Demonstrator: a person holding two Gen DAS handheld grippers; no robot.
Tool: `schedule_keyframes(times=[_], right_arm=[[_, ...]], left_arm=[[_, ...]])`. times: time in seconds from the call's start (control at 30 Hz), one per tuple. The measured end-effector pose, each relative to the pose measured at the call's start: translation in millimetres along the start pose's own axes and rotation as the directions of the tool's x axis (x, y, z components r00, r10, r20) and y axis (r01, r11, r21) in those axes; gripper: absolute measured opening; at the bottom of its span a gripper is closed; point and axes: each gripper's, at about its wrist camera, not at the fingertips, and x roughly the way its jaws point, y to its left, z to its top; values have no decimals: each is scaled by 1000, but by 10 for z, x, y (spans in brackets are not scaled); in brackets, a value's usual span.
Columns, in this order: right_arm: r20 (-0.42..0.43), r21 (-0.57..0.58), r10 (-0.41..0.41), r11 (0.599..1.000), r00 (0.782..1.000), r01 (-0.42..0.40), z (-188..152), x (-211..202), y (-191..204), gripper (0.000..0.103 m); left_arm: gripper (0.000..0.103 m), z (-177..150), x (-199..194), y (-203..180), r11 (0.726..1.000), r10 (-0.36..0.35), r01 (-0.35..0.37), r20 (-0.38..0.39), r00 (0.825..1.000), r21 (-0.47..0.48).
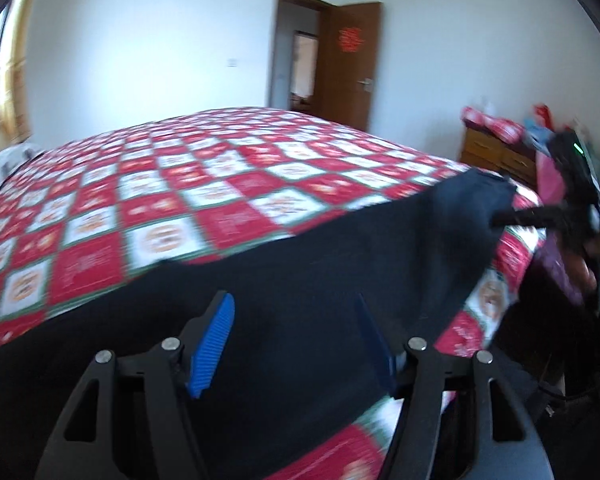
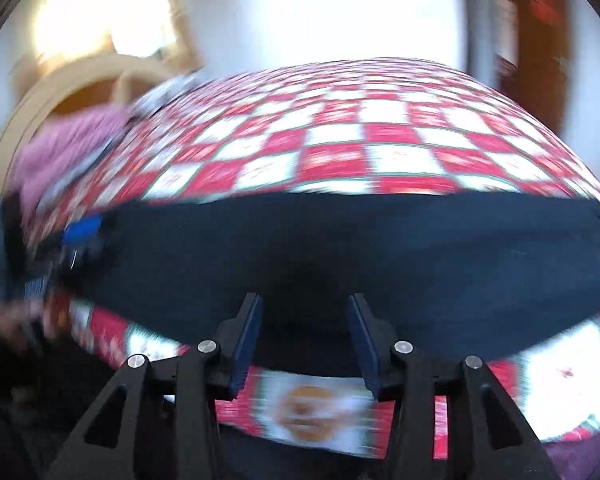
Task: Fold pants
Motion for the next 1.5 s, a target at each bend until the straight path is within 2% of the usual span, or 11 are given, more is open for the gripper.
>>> schedule_keyframes(times=[0.07,0.13,0.23,0.4,0.5,0.73,0.83,0.93,1.23,1.37,1.5], right_arm=[[6,88,-100,991,995,99,27,-72,-292,46],[-1,193,-163,968,987,160,36,-133,-635,46],[20,318,-196,931,980,180,33,-315,-1131,46],[66,418,-243,887,968,195,16,-512,-1537,46],[65,443,-254,874,965,200,-54,-515,-1618,46],[84,418,-269,884,960,211,-63,-442,-1586,46],[89,421,-267,883,959,207,-70,-433,-1598,46],[95,427,-259,883,961,196,-69,-456,-1617,46],[161,548,-263,825,951,135,-106,-741,-1969,46],[175,577,-260,809,950,115,-91,-806,-2076,46],[184,600,-249,795,951,91,-27,-809,-2167,46]], left_arm=[[66,51,113,-229,998,-24,25,-15,1000,51],[66,90,208,-424,994,-57,60,-36,998,87],[66,124,312,-639,987,-87,95,-61,994,129],[66,98,478,-939,974,-122,140,-107,987,180],[66,4,516,-1052,967,-111,139,-137,984,214],[66,-98,601,-1026,963,4,37,-154,988,266],[66,-177,671,-1033,959,16,37,-187,982,281],[66,-212,668,-1060,956,26,25,-170,985,292],[51,-130,630,-932,977,-27,62,-174,984,205],[45,-125,673,-970,970,-13,55,-177,984,237],[25,-109,693,-984,966,-14,60,-181,983,250]])
